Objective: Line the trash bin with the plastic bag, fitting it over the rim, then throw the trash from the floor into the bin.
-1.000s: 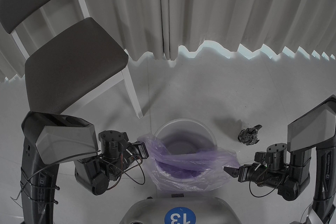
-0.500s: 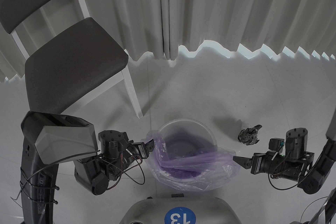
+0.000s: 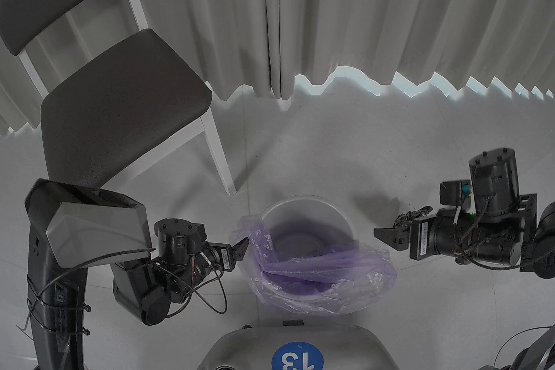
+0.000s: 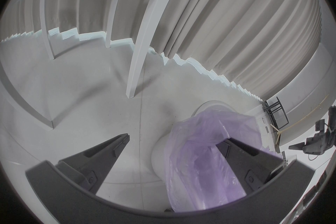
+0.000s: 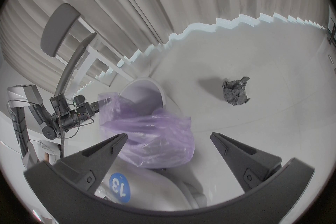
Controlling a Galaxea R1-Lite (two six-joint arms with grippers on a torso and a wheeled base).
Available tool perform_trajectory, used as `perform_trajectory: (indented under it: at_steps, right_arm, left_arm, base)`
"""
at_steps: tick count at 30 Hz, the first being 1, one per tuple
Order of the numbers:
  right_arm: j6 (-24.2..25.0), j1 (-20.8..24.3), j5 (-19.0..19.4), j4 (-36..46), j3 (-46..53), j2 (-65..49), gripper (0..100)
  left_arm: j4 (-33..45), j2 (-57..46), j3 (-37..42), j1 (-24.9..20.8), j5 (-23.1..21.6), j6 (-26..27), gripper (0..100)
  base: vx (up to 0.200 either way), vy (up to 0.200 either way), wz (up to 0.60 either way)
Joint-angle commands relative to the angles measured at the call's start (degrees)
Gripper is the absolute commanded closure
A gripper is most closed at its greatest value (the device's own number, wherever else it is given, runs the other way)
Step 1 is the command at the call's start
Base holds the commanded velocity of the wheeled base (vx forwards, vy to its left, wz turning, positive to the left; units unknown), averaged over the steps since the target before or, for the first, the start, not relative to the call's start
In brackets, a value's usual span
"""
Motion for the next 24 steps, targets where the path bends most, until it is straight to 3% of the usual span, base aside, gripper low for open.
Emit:
perform_trajectory:
  at_steps: [1, 3, 9, 13, 16, 24]
  right_arm:
    - [-4.51, 6.1, -3.46, 3.55, -6.74, 0.09, 0]
    - [-10.84, 7.6, -2.93, 3.64, -6.83, 0.71, 0]
    - [-18.22, 9.7, -2.49, 4.08, -7.8, 2.56, 0]
    - [-27.8, 10.76, -2.49, 3.29, -7.88, 7.92, 0]
    - [-31.32, 11.2, -2.49, 2.24, -9.47, 10.99, 0]
    - [-41.25, 11.99, -2.49, -4.18, -9.99, 16.97, 0]
  left_arm:
    - [0.64, -1.44, 2.79, 2.14, 1.88, 3.51, 0]
    - [1.08, -3.38, 3.05, 3.19, 1.79, 3.68, 0]
    - [1.0, -3.82, 4.2, 4.86, 1.35, 7.37, 0]
    - [-1.2, -4.43, 6.48, 5.04, -1.63, 7.81, 0]
    - [-2.78, -5.84, 8.33, 5.3, -5.33, 7.81, 0]
    - [-3.75, -8.03, 11.23, 5.21, -7.87, 8.16, 0]
  base:
    - [0.0, 0.0, 0.0]
    - [0.0, 0.0, 0.0]
    - [0.0, 0.0, 0.0]
    - [0.0, 0.0, 0.0]
    - [0.0, 0.0, 0.0]
    - [0.0, 0.0, 0.0]
